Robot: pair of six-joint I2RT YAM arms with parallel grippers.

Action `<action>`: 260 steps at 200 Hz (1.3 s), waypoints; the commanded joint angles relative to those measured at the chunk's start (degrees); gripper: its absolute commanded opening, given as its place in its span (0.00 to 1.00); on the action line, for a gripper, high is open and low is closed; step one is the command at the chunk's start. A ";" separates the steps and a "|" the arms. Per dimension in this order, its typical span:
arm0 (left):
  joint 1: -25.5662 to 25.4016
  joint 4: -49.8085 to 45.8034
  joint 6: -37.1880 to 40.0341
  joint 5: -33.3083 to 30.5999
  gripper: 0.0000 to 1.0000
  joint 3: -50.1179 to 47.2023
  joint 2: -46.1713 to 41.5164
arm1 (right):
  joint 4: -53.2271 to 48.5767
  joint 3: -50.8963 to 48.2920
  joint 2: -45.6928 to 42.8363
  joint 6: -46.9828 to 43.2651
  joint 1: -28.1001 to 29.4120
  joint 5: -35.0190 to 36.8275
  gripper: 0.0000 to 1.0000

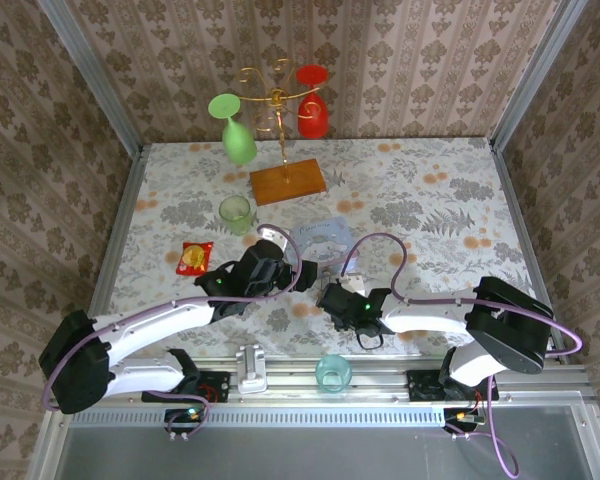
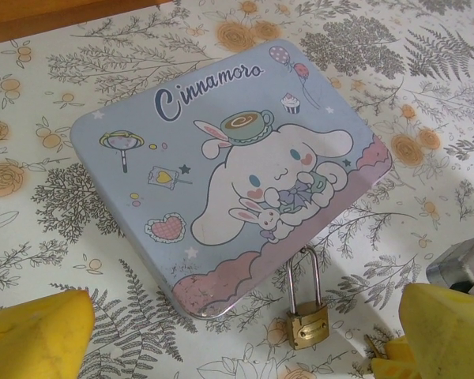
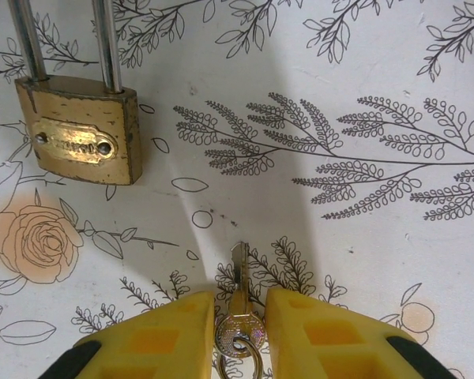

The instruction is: Unlock a padlock with a key

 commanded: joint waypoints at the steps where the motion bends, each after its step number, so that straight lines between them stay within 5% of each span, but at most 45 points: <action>1: -0.51 0.53 1.25 0.70 1.00 1.76 0.31 | -4.74 -2.06 1.49 3.15 0.33 -0.84 0.26; 96: -0.53 2.66 0.13 0.84 1.00 0.61 0.83 | -4.94 -6.11 -2.77 5.05 0.67 -1.60 0.24; 128: -0.58 2.99 0.16 1.22 1.00 0.53 0.84 | -7.42 -6.42 -3.86 6.01 1.10 -1.07 0.32; 260: -0.57 4.77 -0.86 1.23 1.00 -1.73 -0.21 | -11.50 -5.16 -2.75 9.83 5.47 0.71 0.19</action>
